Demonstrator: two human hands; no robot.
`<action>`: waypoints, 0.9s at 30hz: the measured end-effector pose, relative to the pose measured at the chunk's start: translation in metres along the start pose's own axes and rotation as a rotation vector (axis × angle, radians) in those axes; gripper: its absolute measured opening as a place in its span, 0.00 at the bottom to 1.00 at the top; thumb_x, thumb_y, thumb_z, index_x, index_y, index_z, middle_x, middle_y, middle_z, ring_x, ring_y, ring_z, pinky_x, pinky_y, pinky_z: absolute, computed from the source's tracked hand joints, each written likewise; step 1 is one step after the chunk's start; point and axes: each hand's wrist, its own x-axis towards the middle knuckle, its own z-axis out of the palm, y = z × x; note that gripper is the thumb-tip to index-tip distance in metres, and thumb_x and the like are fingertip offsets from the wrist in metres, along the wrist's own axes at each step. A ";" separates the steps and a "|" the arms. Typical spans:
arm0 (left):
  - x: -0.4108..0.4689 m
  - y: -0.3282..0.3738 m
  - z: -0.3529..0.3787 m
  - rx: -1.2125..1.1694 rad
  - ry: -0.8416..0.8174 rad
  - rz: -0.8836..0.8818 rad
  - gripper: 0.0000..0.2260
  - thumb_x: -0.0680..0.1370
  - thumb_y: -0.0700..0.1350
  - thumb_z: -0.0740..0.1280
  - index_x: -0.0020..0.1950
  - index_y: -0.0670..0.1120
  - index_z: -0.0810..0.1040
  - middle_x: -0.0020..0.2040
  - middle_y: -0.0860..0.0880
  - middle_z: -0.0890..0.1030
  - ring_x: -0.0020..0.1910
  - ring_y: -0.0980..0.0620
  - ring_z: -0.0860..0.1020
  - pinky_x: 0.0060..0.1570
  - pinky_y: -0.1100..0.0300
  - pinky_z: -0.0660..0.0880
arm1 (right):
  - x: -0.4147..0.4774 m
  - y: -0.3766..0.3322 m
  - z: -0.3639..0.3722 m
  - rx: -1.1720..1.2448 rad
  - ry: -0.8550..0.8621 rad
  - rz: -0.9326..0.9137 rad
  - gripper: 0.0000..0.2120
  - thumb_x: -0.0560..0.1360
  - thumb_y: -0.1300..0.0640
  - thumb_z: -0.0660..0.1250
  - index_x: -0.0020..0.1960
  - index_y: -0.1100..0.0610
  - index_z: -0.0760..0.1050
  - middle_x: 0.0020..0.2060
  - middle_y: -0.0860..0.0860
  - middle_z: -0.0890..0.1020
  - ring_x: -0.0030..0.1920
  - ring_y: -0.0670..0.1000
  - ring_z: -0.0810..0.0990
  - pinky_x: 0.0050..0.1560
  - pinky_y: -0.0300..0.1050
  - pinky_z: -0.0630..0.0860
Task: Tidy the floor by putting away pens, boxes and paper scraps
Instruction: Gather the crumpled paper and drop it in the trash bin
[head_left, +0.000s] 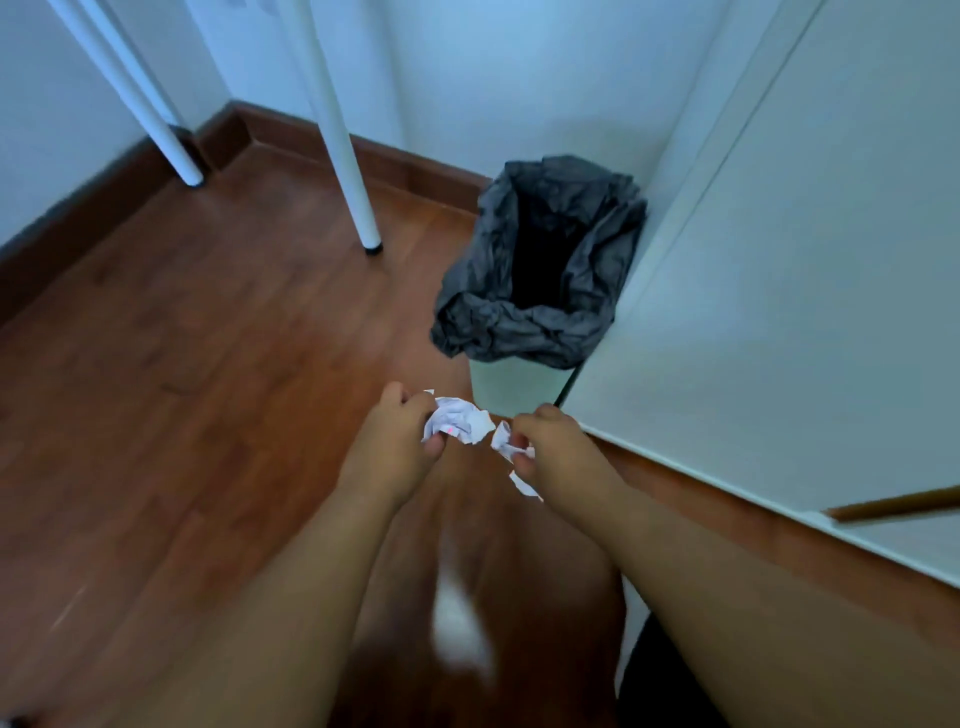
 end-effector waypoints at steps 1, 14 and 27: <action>0.003 0.010 -0.017 0.011 0.015 0.025 0.09 0.72 0.50 0.66 0.50 0.48 0.78 0.50 0.46 0.72 0.54 0.43 0.79 0.48 0.47 0.77 | 0.000 -0.009 -0.015 0.011 0.052 -0.019 0.05 0.75 0.58 0.66 0.49 0.58 0.78 0.45 0.54 0.73 0.48 0.57 0.76 0.44 0.46 0.70; 0.079 0.122 -0.116 -0.173 0.226 0.006 0.12 0.76 0.52 0.68 0.52 0.46 0.73 0.45 0.50 0.76 0.38 0.54 0.74 0.33 0.60 0.68 | 0.049 -0.053 -0.152 0.209 0.660 0.070 0.05 0.78 0.56 0.64 0.49 0.58 0.73 0.48 0.52 0.73 0.43 0.50 0.70 0.42 0.41 0.62; 0.107 0.119 -0.062 0.314 0.130 0.086 0.18 0.81 0.53 0.61 0.70 0.52 0.69 0.72 0.51 0.68 0.67 0.44 0.63 0.63 0.49 0.64 | 0.094 -0.022 -0.110 -0.058 0.371 0.100 0.18 0.79 0.63 0.59 0.68 0.58 0.68 0.52 0.56 0.79 0.53 0.55 0.76 0.55 0.47 0.69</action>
